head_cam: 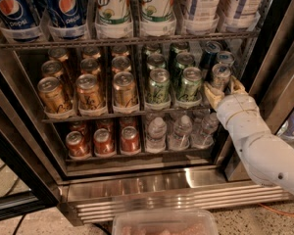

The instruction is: Pick redbull can from middle shelf of fridge

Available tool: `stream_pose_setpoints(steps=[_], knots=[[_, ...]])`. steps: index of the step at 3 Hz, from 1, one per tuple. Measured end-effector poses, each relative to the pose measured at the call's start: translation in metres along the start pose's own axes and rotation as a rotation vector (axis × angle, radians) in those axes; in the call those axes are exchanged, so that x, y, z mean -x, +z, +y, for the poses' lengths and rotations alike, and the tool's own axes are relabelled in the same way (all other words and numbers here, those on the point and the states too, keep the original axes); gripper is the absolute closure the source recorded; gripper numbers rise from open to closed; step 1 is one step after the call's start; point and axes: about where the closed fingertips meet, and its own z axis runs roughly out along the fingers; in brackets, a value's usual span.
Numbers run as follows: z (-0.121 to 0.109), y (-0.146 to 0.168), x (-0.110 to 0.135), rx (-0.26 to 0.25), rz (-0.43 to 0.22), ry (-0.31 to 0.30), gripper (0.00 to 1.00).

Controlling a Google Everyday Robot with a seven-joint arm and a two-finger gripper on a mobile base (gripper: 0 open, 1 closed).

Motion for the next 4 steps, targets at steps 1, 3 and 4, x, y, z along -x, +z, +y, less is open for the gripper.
stream_pose_setpoints(steps=[1, 3, 4], knots=[[0.004, -0.004, 0.014, 0.028, -0.005, 0.025, 1.00], [0.008, -0.014, 0.052, 0.079, -0.035, 0.051, 1.00], [0.007, -0.024, 0.060, 0.105, -0.019, 0.027, 1.00]])
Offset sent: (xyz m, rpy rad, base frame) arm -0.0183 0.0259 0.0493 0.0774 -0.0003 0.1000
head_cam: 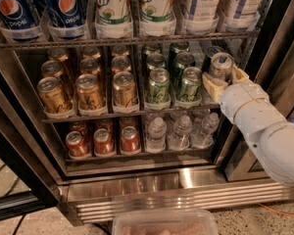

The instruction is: Pick redbull can from middle shelf of fridge

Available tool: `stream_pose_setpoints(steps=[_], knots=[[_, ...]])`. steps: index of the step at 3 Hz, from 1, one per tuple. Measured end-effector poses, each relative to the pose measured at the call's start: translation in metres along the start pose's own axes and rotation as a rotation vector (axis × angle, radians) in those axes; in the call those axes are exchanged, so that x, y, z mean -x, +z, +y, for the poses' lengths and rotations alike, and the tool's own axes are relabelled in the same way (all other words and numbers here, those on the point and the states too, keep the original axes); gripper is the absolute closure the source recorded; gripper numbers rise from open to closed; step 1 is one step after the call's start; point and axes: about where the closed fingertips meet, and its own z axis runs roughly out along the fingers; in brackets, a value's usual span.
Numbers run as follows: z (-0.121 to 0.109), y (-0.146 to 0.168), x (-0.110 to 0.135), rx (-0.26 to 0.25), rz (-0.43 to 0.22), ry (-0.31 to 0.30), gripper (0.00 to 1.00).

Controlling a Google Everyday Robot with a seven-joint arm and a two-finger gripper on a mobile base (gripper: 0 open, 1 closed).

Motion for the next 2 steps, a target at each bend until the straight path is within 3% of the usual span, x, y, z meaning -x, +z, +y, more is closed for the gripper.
stream_pose_setpoints(steps=[1, 2], knots=[[-0.005, -0.024, -0.008, 0.035, 0.082, -0.050, 1.00], [-0.021, -0.054, -0.014, 0.037, 0.157, -0.116, 1.00]])
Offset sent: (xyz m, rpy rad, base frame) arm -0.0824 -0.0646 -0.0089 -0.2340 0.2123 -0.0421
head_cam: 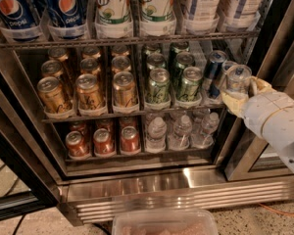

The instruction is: Pick redbull can from middle shelf of fridge

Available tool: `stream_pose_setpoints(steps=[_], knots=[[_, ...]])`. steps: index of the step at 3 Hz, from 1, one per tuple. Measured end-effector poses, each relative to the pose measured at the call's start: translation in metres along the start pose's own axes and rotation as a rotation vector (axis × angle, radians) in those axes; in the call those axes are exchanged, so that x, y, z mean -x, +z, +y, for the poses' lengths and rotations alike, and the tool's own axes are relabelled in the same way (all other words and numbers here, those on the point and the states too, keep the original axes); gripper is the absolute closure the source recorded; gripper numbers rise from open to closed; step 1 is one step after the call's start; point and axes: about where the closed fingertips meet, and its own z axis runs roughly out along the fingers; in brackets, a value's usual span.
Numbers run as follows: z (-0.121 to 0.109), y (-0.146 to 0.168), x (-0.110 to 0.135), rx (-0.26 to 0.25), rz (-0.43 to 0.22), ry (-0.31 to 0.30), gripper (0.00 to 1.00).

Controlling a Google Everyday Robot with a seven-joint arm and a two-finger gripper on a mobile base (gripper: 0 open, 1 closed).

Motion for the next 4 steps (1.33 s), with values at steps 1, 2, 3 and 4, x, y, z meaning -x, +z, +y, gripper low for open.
stream_pose_setpoints(steps=[1, 2, 3, 4], knots=[[0.001, -0.020, -0.007, 0.049, 0.061, -0.039, 1.00], [0.023, -0.034, -0.013, 0.169, 0.119, -0.031, 1.00], [0.045, -0.044, -0.011, 0.305, 0.176, -0.002, 1.00], [0.069, -0.053, -0.005, 0.455, 0.208, 0.020, 1.00]])
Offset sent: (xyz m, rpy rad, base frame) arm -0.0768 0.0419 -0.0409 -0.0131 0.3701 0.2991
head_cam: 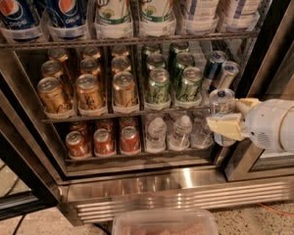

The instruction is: Pick redbull can from middle shelf of fridge

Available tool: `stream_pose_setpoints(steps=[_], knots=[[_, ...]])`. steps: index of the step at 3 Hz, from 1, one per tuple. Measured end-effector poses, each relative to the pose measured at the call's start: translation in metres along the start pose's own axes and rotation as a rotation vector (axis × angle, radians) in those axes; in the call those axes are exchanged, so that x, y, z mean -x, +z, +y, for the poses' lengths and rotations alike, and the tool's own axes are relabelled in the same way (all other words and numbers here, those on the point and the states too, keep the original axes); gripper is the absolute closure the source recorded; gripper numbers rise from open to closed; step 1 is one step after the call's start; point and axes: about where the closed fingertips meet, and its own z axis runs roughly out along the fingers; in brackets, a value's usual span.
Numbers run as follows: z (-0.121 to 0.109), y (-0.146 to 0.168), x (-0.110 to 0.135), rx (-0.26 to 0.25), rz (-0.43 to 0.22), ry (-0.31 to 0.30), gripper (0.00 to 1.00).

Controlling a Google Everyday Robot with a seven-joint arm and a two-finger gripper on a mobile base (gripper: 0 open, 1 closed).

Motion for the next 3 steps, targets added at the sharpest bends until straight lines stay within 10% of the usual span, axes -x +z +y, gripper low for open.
stream_pose_setpoints(steps=[3], knots=[[0.100, 0.002, 0.031, 0.591, -0.070, 0.044, 1.00]])
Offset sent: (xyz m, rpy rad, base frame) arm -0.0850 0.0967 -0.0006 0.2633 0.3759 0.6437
